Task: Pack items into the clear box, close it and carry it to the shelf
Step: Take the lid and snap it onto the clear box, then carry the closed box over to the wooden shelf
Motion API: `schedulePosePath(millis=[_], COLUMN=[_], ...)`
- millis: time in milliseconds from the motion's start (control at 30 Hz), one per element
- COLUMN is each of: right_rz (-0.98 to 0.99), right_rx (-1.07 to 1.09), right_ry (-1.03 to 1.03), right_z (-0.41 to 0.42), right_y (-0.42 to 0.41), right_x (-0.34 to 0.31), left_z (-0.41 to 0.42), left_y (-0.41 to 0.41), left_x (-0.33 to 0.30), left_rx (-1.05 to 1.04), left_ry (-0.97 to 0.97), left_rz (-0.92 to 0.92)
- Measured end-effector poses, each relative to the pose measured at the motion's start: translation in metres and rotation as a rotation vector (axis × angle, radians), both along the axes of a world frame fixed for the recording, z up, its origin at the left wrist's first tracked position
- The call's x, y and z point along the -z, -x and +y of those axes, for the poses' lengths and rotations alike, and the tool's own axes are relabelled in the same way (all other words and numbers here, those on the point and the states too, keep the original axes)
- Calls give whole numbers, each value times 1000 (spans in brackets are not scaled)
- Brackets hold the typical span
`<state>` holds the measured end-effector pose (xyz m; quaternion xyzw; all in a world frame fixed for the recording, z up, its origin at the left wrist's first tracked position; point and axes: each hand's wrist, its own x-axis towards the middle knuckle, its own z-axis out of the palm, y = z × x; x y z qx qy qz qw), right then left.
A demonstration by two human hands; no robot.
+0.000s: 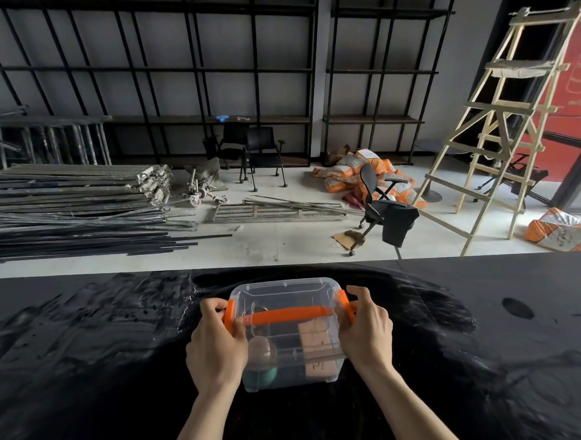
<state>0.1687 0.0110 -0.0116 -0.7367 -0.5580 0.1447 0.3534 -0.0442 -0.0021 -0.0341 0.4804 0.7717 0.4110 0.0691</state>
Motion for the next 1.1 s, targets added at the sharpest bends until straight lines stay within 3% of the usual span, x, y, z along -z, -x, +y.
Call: schedulePosePath(millis=[167, 267, 400, 500, 633, 800, 1100], right_rz=[-79, 87, 773, 924, 1018, 986, 966], right_rx=[-25, -38, -119, -175, -171, -136, -36], right_ry=[1, 35, 215, 256, 239, 202, 116], right_z=[3, 8, 13, 14, 13, 12, -8], right_y=[-1, -7, -19, -17, -10, -16, -89], right_x=[6, 13, 21, 29, 31, 27, 6], left_z=[-1, -2, -3, -3, -4, -3, 3], left_y=[-1, 4, 11, 8, 3, -8, -81], left_x=[-1, 3, 0, 0, -1, -8, -33], left_rx=[19, 87, 250, 334, 282, 296, 427], left_ry=[-2, 35, 84, 114, 69, 47, 60], left_rz=[15, -81, -732, -948, -994, -988, -932])
